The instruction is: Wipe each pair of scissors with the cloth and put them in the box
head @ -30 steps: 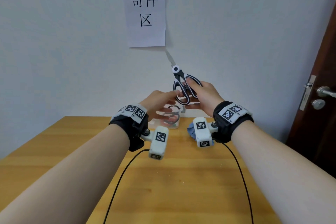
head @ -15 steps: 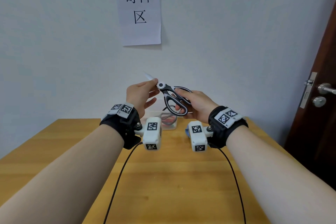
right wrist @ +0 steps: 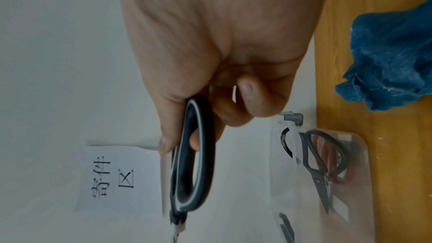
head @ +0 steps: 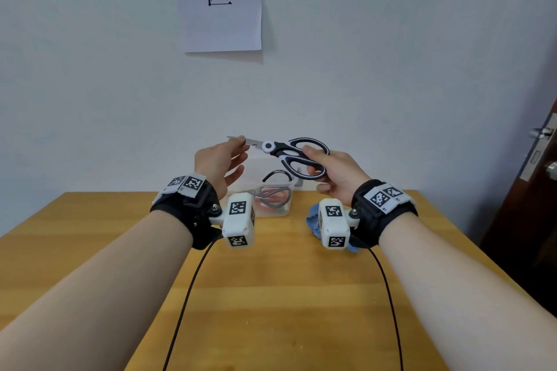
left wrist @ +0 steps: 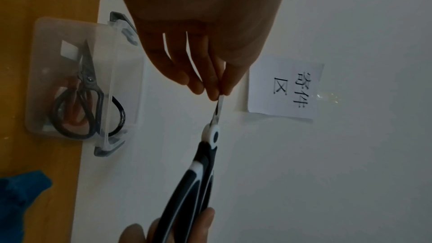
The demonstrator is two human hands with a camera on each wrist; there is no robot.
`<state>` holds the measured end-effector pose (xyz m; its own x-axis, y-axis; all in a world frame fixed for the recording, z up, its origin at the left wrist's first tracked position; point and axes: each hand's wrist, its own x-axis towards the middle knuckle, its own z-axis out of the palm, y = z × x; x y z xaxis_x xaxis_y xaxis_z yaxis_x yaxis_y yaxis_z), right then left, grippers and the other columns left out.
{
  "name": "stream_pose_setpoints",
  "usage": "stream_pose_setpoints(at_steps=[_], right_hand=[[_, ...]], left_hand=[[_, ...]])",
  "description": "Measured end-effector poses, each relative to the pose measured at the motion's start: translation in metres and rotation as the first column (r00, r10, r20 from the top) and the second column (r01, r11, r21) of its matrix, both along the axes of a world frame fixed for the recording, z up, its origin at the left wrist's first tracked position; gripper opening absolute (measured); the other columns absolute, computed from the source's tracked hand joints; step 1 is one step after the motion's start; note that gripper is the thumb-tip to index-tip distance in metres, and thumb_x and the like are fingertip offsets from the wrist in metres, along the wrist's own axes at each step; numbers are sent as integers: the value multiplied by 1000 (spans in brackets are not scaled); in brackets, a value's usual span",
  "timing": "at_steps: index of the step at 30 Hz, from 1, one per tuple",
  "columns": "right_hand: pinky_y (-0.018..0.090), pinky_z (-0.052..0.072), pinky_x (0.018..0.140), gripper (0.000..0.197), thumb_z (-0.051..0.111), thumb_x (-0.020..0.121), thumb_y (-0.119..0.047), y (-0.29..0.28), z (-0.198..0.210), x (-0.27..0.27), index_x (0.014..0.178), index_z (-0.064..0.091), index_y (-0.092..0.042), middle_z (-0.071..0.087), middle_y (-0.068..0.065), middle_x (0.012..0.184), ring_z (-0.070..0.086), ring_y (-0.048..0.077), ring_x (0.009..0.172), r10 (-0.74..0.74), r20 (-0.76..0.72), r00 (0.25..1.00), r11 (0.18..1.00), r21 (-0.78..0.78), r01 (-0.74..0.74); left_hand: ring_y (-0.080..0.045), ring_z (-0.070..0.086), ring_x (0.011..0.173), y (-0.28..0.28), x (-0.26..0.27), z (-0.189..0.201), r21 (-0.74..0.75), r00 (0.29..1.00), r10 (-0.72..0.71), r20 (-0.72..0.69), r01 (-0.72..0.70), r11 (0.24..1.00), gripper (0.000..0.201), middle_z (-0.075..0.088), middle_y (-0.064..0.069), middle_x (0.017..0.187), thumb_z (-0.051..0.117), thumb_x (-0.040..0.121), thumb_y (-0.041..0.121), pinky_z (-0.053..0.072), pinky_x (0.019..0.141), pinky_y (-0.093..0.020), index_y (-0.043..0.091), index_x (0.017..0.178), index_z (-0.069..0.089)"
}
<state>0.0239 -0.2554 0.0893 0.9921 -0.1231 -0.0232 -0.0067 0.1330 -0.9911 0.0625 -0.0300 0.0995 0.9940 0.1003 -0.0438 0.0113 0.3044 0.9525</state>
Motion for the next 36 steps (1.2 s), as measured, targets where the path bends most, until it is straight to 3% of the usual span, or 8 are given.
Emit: stream_pose_setpoints(at_steps=[13,16,20,23,27,30,31,36], right_hand=[[20,27,39,23,74,92,-27,-22,-38,130,94,69,-5,68,10,73,38,13,49,-300,-158,941,952,5,305],[21,28,39,25,73,93,-30,-12,-45,154,90,70,-5,73,11,77,40,14,47,-269,-179,946,962,-87,258],[22,33,40,25,72,91,-27,7,-50,170,93,75,-3,78,13,85,53,18,52,-158,-136,978,917,-387,95],[21,35,39,11,70,86,-13,8,-59,172,87,78,-5,77,14,84,54,14,45,-179,-75,981,801,-590,101],[24,40,46,15,67,81,-9,-4,-67,167,88,78,-1,73,20,82,54,23,53,-231,-111,967,820,-558,131],[30,46,51,19,67,77,-10,-11,-65,160,90,76,0,72,21,79,55,26,56,-263,-157,952,817,-562,133],[31,48,54,21,67,76,-10,-15,-66,157,91,76,0,67,19,71,54,27,55,-276,-162,947,808,-573,138],[34,51,54,17,66,83,-11,-30,-62,127,91,76,0,61,10,60,53,26,51,-305,-169,937,802,-576,157]], left_hand=[[-13,60,73,34,121,-47,237,979,197,-53,-179,955,15,71,3,82,68,96,25,45,63,-25,16,85,72],[-10,56,68,39,144,-64,299,957,287,-35,-264,917,17,71,1,92,59,100,16,40,57,-21,11,104,75],[-31,66,96,41,165,-87,424,962,244,-124,-171,889,32,69,-22,124,64,94,5,54,78,-31,-1,125,68],[-35,66,115,40,173,-105,480,955,265,-131,-173,860,37,71,-17,118,67,96,12,51,80,-32,8,133,66],[-36,67,114,33,173,-116,494,959,261,-109,-176,851,42,70,-17,125,64,100,24,57,91,-40,15,141,60],[-23,63,85,24,165,-113,453,967,210,-144,-124,883,41,69,-17,123,62,101,14,50,64,-29,16,142,59],[-22,62,87,22,164,-113,443,968,188,-165,-97,891,42,69,-17,123,63,100,11,47,60,-28,17,142,60],[-33,59,113,-3,130,-84,483,972,55,-230,65,873,41,62,-16,129,69,93,3,49,83,-37,3,133,63]])
